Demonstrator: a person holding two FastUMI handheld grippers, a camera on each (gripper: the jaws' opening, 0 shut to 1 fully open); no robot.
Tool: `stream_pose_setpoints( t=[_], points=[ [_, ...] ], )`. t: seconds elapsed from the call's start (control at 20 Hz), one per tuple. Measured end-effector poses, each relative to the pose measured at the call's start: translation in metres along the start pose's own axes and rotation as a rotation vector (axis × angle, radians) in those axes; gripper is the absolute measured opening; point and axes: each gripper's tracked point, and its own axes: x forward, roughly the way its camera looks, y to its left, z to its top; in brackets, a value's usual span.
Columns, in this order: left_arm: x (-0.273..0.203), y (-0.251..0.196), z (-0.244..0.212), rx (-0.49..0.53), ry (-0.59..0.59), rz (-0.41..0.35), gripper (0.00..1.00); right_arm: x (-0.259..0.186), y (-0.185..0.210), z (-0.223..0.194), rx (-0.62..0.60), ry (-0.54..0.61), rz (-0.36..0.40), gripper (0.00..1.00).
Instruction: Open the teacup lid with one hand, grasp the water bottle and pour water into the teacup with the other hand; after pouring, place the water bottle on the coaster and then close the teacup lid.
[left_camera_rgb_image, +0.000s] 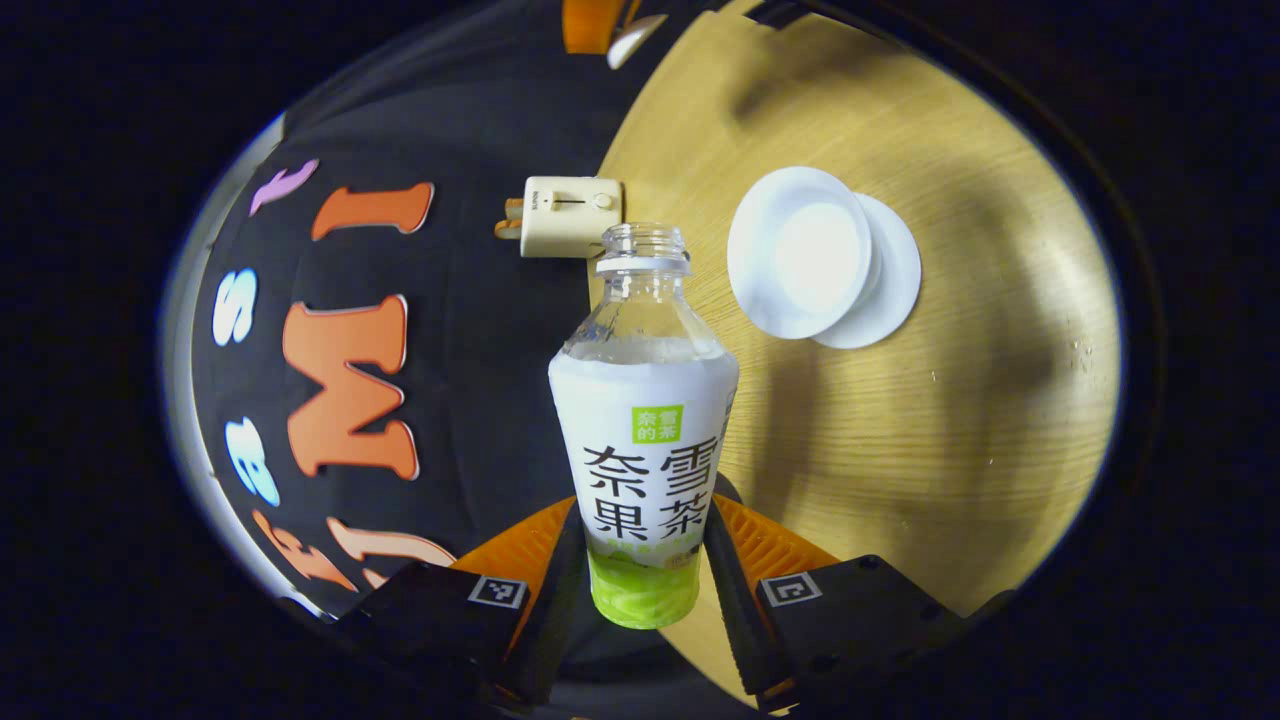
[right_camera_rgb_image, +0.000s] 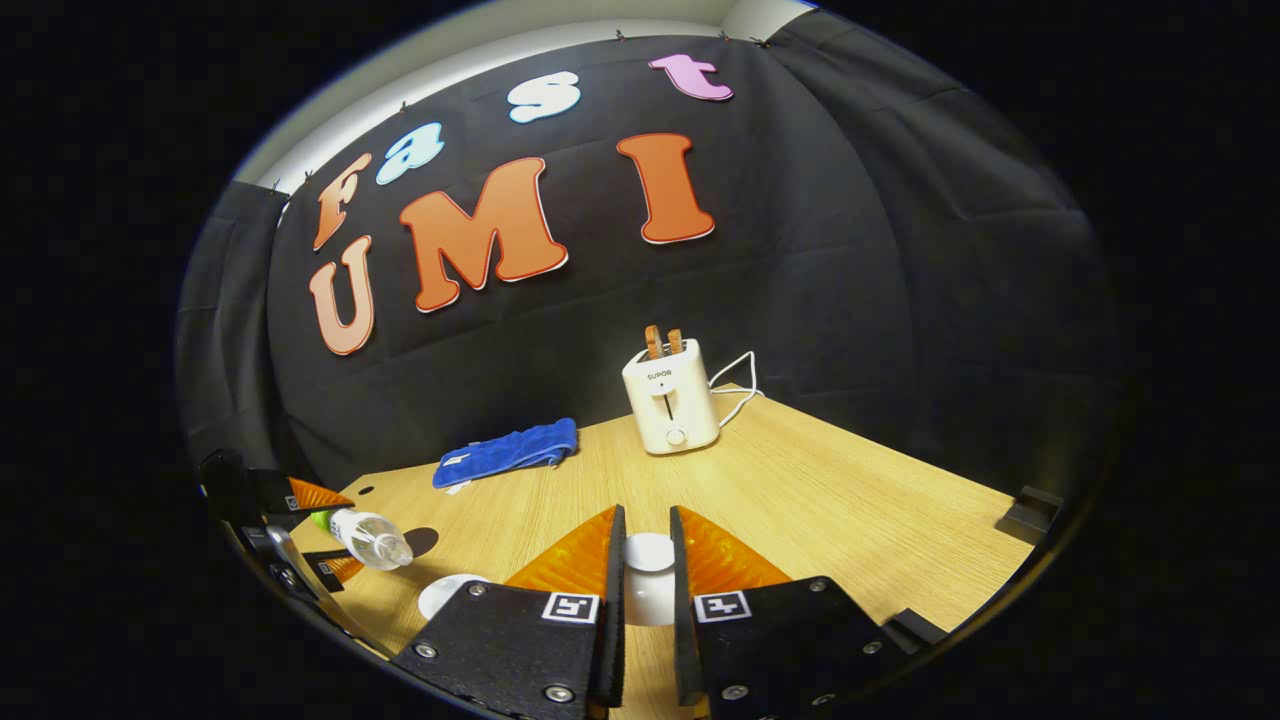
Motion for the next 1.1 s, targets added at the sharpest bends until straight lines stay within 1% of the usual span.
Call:
stream_pose_setpoints(
  t=[0.15,0.2,0.25,0.3,0.35,0.4,0.45,0.5,0.55,0.6,0.65,0.7,0.75,0.8,0.85,0.9,0.95,1.0,1.05,1.1],
  points=[
    [0.009,-0.022,0.000,-0.285,-0.019,0.006,0.67,-0.001,-0.006,0.001,0.005,-0.005,-0.015,0.20],
    [0.011,-0.025,0.003,-0.365,-0.033,0.014,0.67,0.000,-0.006,0.000,0.005,-0.003,-0.018,0.20],
    [0.013,-0.025,0.007,-0.445,-0.046,0.028,0.70,0.000,-0.006,-0.001,0.003,0.000,-0.020,0.20],
    [0.015,-0.028,0.013,-0.518,-0.066,0.038,0.67,0.001,-0.005,-0.002,0.000,0.003,-0.020,0.20],
    [0.016,-0.029,0.019,-0.592,-0.081,0.045,0.70,0.002,-0.003,-0.003,-0.003,0.007,-0.018,0.20],
    [0.015,-0.029,0.020,-0.669,-0.092,0.046,0.70,0.002,-0.001,-0.005,-0.007,0.010,-0.014,0.20],
    [0.017,-0.029,0.022,-0.745,-0.099,0.041,0.66,0.002,0.002,-0.006,-0.008,0.012,-0.010,0.20],
    [0.018,-0.031,0.022,-0.821,-0.099,0.024,0.70,0.002,0.003,-0.006,-0.010,0.014,-0.006,0.20],
    [0.018,-0.033,0.020,-0.904,-0.095,0.003,0.66,0.002,0.005,-0.006,-0.014,0.015,-0.004,0.20],
    [0.019,-0.033,0.021,-0.992,-0.102,-0.015,0.70,0.003,0.005,-0.007,-0.018,0.015,-0.003,0.20],
    [0.019,-0.030,0.022,-1.078,-0.111,-0.022,0.66,0.003,0.006,-0.006,-0.019,0.015,-0.001,0.20],
    [0.021,-0.026,0.019,-1.151,-0.115,-0.015,0.70,0.003,0.006,-0.007,-0.020,0.016,-0.001,0.20],
    [0.021,-0.018,0.019,-1.210,-0.121,0.001,0.66,0.003,0.005,-0.008,-0.019,0.018,-0.003,0.20],
    [0.020,-0.011,0.016,-1.266,-0.122,0.022,0.70,0.004,0.005,-0.009,-0.018,0.020,-0.003,0.20],
    [0.016,-0.004,0.014,-1.324,-0.135,0.033,0.67,0.003,0.005,-0.009,-0.018,0.021,-0.004,0.20],
    [0.017,0.003,0.011,-1.377,-0.133,0.038,0.70,0.004,0.004,-0.009,-0.018,0.021,-0.007,0.16],
    [0.018,0.003,0.009,-1.416,-0.128,0.051,0.67,0.004,0.003,-0.010,-0.019,0.023,-0.010,0.16],
    [0.016,0.006,0.009,-1.437,-0.114,0.069,0.67,0.004,0.002,-0.009,-0.019,0.025,-0.012,0.20],
    [0.017,0.011,0.009,-1.454,-0.114,0.099,0.70,0.005,0.001,-0.009,-0.020,0.025,-0.015,0.20],
    [0.019,0.011,0.011,-1.468,-0.124,0.120,0.70,0.004,0.001,-0.010,-0.020,0.024,-0.016,0.20]
  ],
)
